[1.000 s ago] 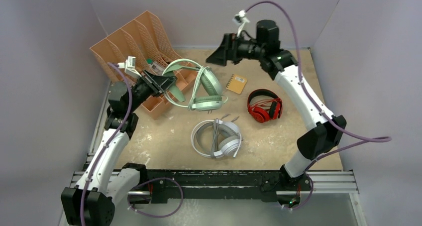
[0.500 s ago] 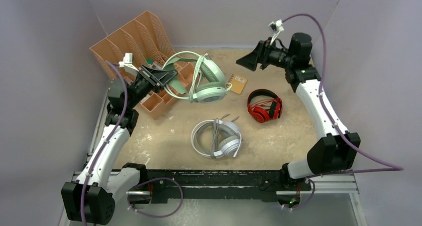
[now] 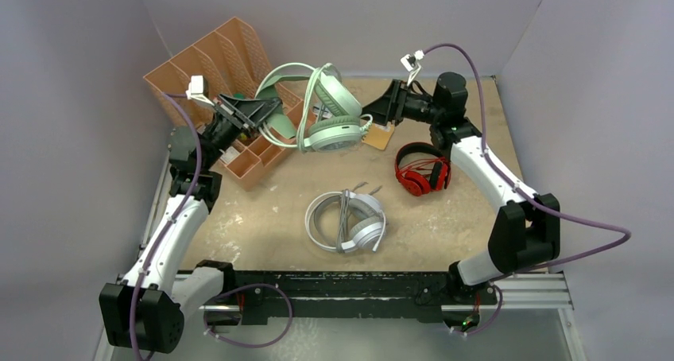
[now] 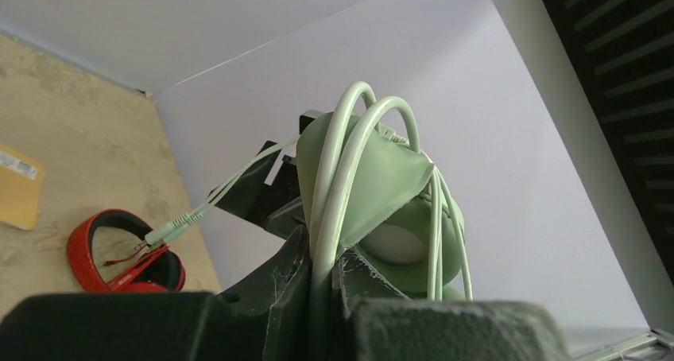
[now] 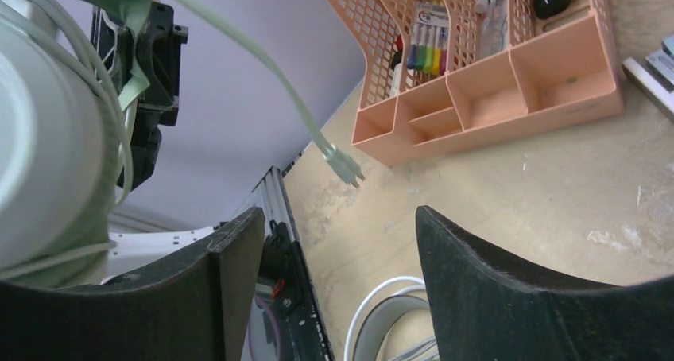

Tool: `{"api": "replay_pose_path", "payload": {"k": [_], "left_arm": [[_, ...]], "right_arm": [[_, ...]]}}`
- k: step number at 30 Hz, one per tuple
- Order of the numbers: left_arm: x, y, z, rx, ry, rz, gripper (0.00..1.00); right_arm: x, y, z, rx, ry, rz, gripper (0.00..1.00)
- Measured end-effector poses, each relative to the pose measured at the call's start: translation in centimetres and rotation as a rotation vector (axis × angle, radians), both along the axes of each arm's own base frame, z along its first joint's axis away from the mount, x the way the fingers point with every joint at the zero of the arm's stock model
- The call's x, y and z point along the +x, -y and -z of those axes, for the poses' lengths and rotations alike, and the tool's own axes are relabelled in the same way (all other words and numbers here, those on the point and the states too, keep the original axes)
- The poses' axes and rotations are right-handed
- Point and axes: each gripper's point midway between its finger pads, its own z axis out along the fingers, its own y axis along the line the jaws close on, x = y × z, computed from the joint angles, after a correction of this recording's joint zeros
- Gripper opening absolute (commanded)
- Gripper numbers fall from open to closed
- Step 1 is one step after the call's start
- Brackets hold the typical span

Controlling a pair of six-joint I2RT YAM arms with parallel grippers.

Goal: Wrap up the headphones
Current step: Wrap the headphones cable around the headphones.

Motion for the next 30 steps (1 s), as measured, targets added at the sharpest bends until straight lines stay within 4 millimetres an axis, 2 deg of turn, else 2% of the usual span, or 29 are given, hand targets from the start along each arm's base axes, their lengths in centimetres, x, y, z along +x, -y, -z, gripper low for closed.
{"api": "replay_pose_path", "payload": {"k": [9,13,17,19,21,22,27,30], "left_arm": [[-0.7,0.2,-1.7,-0.047,0.052,0.035,0.00],[-1.0,0.2,-2.1,-0.054,0.068,0.047,0.00],[-1.5,0.2,-3.1,-0.072,0.112,0.060,0.00],[-1.9,0.2,-4.0,-0.092,0.151,0.070,0.00],[-2.3,0.1,-5.0,-0.115,0.197,0.080,0.00],[-2.5,0.1,-5.5,-0.127,0.223,0.084,0.00],[-3.8,-0.4,-7.8,-0.164,0.367,0.077,0.00],[-4.2,-0.9,-8.9,-0.171,0.445,0.044,0.00]], "right_arm": [[-1.7,-2.6,-1.5,0.016,0.130,-0.116,0.63],[-2.5,-5.1,-2.0,0.042,0.166,-0.180,0.47],[-3.4,-7.7,-2.8,0.064,0.175,-0.230,0.35],[-3.6,-8.9,-3.8,0.081,0.189,-0.239,0.28],[-3.7,-9.9,-5.1,0.105,0.206,-0.243,0.26],[-3.8,-10.3,-5.9,0.120,0.220,-0.245,0.29],[-4.2,-12.9,-9.7,0.208,0.258,-0.277,0.54],[-4.0,-13.6,-10.0,0.214,0.229,-0.275,0.71]]}}
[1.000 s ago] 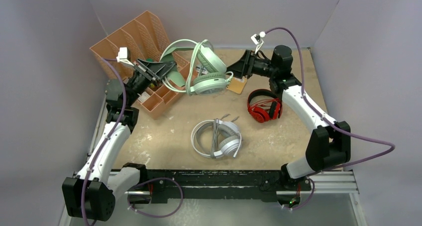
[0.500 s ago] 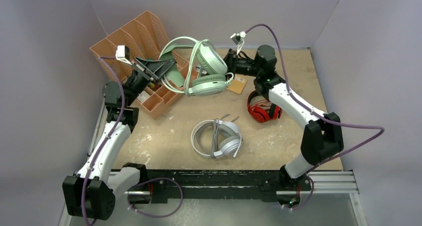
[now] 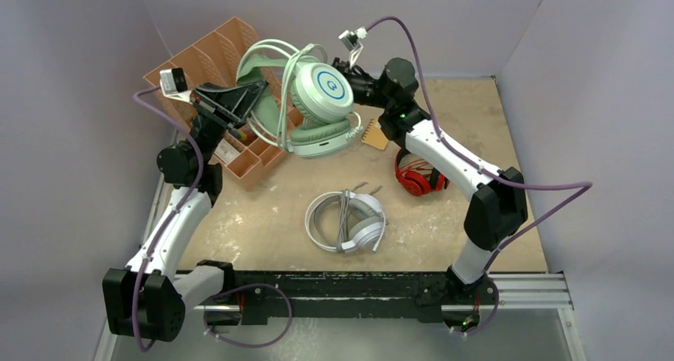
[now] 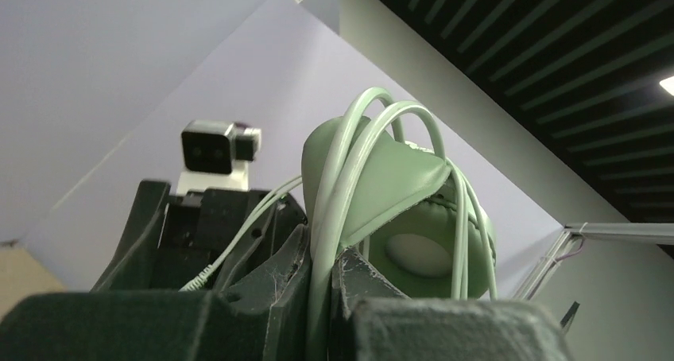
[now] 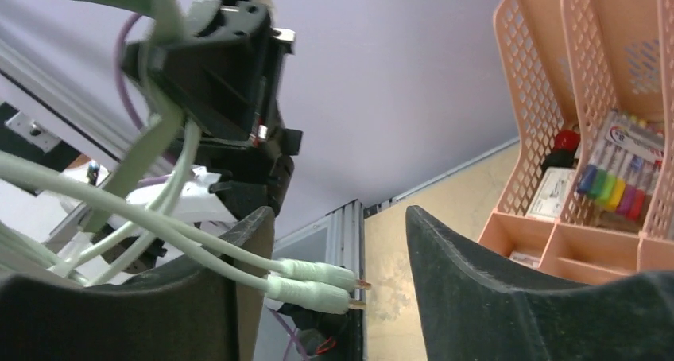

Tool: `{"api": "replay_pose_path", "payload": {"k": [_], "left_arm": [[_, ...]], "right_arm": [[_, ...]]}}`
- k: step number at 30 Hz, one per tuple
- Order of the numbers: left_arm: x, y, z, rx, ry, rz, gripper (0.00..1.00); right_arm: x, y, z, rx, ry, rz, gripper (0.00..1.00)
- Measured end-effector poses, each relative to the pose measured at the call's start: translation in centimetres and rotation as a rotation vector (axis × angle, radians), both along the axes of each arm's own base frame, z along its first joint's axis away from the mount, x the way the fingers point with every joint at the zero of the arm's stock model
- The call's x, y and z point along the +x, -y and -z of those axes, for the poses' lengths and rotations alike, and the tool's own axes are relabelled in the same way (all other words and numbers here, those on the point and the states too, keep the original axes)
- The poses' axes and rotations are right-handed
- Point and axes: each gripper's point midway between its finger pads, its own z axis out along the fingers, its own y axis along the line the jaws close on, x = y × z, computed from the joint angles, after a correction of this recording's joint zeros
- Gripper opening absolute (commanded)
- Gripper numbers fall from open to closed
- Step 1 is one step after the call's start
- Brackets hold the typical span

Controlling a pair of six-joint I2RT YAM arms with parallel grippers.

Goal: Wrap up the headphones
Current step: Wrap the headphones cable around the headphones.

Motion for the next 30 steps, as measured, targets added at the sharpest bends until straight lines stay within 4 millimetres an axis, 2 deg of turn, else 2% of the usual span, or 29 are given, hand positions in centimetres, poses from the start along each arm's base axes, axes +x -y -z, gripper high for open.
{"api": "replay_pose_path", "payload": {"k": [4,8,11,14,15,16,17,19,23,25,28,30], "left_arm": [[-0.1,-1.0,-2.0,-0.027,0.090,-0.091,0.00],[0.2,-2.4,-3.7,-0.094,0.139,-0.181,0.00],[1.0,-3.5,-4.4,-0.150,0.139,-0.234,0.00],[2.2,-4.3,-4.2,-0.174,0.125,-0.293,0.00],[2.5,-4.5,-4.1,-0.173,0.125,-0.309,0.00],[2.8,-4.5,-4.0,-0.163,0.129,-0.329,0.00],[3.1,-4.6,-3.9,-0.150,0.135,-0.351,0.00],[3.5,-4.6,-3.6,-0.112,0.151,-0.399,0.00],[4.5,-4.7,-2.8,-0.027,0.167,-0.499,0.00],[5.0,-4.8,-2.5,0.005,0.173,-0.536,0.00],[5.5,-4.9,-1.8,0.044,0.183,-0.578,0.00],[5.9,-4.9,-1.0,0.061,0.191,-0.596,0.00]], "right_arm": [[1.1,0.7,1.7,-0.070,-0.081,0.052,0.91],[2.8,3.2,3.3,-0.190,-0.131,0.148,0.97],[3.5,6.4,3.5,-0.283,-0.132,0.243,0.99],[3.9,10.5,2.8,-0.378,-0.091,0.373,0.99],[4.1,11.8,2.1,-0.410,-0.063,0.421,0.99],[4.2,13.3,0.7,-0.445,-0.011,0.491,0.99],[4.3,13.8,0.3,-0.451,0.004,0.507,0.99],[4.0,14.9,-2.2,-0.467,0.079,0.557,0.99],[2.4,15.8,-8.8,-0.400,0.242,0.611,0.99],[1.5,16.0,-11.4,-0.353,0.290,0.618,0.99],[0.2,15.6,-14.6,-0.276,0.341,0.601,0.99],[0.0,15.0,-15.7,-0.244,0.353,0.586,0.99]]}}
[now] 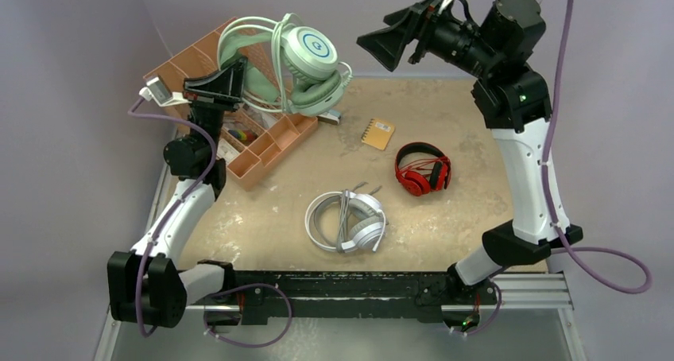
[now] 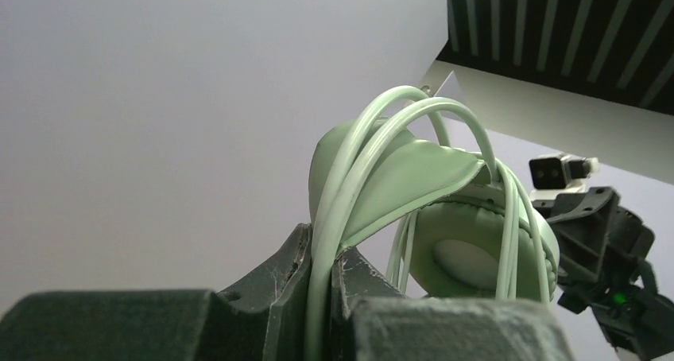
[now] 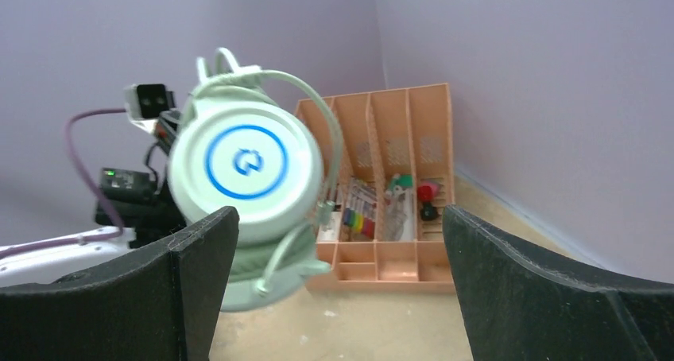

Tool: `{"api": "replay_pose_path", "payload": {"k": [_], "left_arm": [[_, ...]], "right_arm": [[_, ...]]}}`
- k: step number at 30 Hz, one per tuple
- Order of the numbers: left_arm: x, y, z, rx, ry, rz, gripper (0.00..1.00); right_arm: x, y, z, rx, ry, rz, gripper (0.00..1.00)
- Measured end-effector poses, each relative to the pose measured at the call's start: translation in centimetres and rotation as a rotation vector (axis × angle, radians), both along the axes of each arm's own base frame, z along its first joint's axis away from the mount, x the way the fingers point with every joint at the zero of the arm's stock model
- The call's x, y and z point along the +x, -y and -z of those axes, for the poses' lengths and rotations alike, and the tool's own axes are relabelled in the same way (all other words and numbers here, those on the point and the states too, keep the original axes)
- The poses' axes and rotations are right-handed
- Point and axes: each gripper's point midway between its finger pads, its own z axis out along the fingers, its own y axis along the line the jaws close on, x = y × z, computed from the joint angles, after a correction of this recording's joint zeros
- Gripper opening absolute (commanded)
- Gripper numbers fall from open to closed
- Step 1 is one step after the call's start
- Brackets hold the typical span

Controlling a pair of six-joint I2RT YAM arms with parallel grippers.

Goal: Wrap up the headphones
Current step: Wrap the headphones cable around the headphones.

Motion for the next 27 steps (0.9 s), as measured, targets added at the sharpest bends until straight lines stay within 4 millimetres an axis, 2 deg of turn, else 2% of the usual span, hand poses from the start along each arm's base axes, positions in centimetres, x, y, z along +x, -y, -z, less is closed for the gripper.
{"api": "replay_pose_path", "payload": {"k": [4,6,9,12,15,19,27], "left_arm": [[1.6,0.2,2.2,0.029,-0.013,-0.026,0.00],[2.3,0.3,3.2,0.044,-0.026,-0.036,0.00],[2.8,0.4,4.5,0.071,-0.042,-0.052,0.00],[2.6,0.8,4.8,0.098,-0.030,-0.042,0.00],[2.0,1.2,4.7,0.121,-0.004,-0.025,0.00],[1.4,1.7,4.8,0.151,0.016,-0.011,0.00],[0.6,2.4,4.9,0.187,0.031,0.022,0.00]], "right_arm": [[-0.2,-2.8,1.0,-0.008,-0.027,-0.069,0.99],[-0.4,-4.6,2.2,-0.040,-0.033,-0.102,0.99],[-0.6,-7.1,4.9,-0.129,-0.030,-0.129,0.99],[-0.7,-8.0,7.0,-0.191,-0.049,-0.130,0.99],[-0.3,-7.5,7.6,-0.194,-0.067,-0.099,0.99],[-0.4,-7.1,7.1,-0.145,-0.117,-0.069,0.99],[-0.7,-7.4,3.6,0.006,-0.120,-0.074,0.99]]}}
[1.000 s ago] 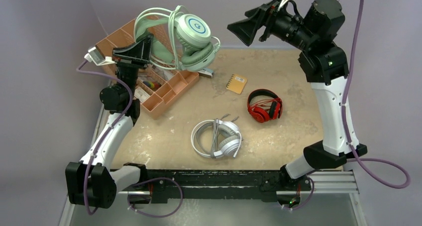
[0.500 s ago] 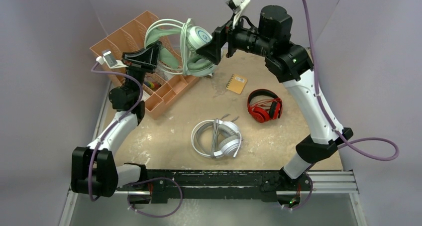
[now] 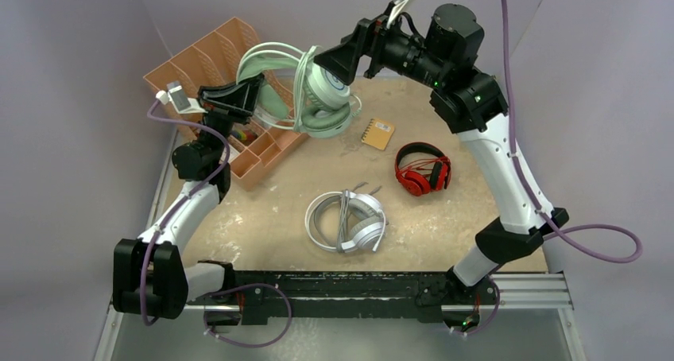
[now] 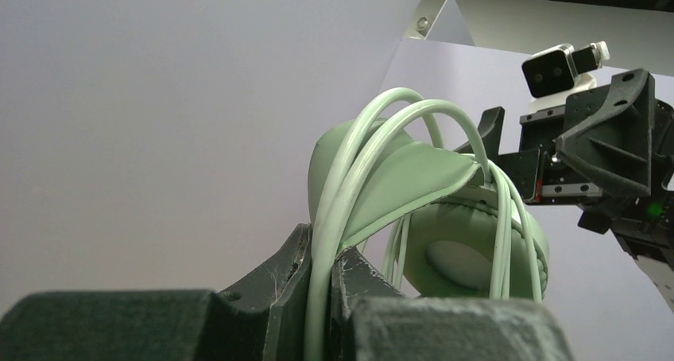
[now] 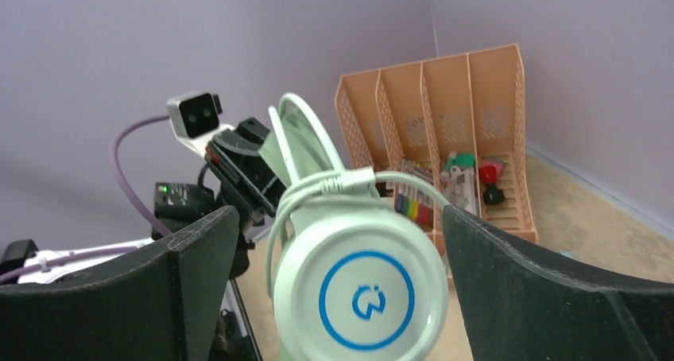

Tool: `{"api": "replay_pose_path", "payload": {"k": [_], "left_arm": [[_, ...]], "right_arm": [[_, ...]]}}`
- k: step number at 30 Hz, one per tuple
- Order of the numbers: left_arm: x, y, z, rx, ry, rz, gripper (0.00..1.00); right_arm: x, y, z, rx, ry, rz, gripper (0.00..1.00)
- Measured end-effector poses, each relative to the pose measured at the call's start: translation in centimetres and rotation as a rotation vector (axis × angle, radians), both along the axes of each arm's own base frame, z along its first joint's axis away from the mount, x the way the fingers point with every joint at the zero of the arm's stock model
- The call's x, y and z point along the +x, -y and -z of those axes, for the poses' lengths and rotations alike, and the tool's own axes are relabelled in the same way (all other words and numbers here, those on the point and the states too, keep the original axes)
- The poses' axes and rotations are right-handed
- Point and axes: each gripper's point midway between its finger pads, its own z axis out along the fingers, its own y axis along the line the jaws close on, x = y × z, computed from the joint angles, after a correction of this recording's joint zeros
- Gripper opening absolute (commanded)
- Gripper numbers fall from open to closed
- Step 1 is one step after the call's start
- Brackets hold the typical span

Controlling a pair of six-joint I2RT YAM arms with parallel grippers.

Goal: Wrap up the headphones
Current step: Wrap the headphones cable around the headphones.

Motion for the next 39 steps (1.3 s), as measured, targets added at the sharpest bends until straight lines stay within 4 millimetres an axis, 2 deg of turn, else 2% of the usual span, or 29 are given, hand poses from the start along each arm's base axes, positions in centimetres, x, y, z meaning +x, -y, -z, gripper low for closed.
{"api": "replay_pose_path", "payload": {"k": [6,12,16,31,39], "left_arm": [[-0.2,0.3,0.1,0.017,-0.002,0.014,0.00],[-0.2,0.4,0.3,0.024,-0.007,0.016,0.00],[0.1,0.4,1.0,0.029,-0.026,0.014,0.00],[1.5,0.7,2.7,0.051,-0.081,0.009,0.00],[2.0,0.7,3.4,0.050,-0.123,0.006,0.00]], "right_arm": [[1.5,-1.6,-0.9,0.036,-0.009,-0.011,0.99],[3.6,-3.3,2.2,-0.014,-0.066,-0.005,0.99],[4.3,-3.7,3.3,-0.032,-0.091,0.009,0.99],[3.6,-4.6,4.9,-0.022,-0.168,-0.052,0.99],[3.3,-4.2,5.3,0.005,-0.219,-0.028,0.99]]}}
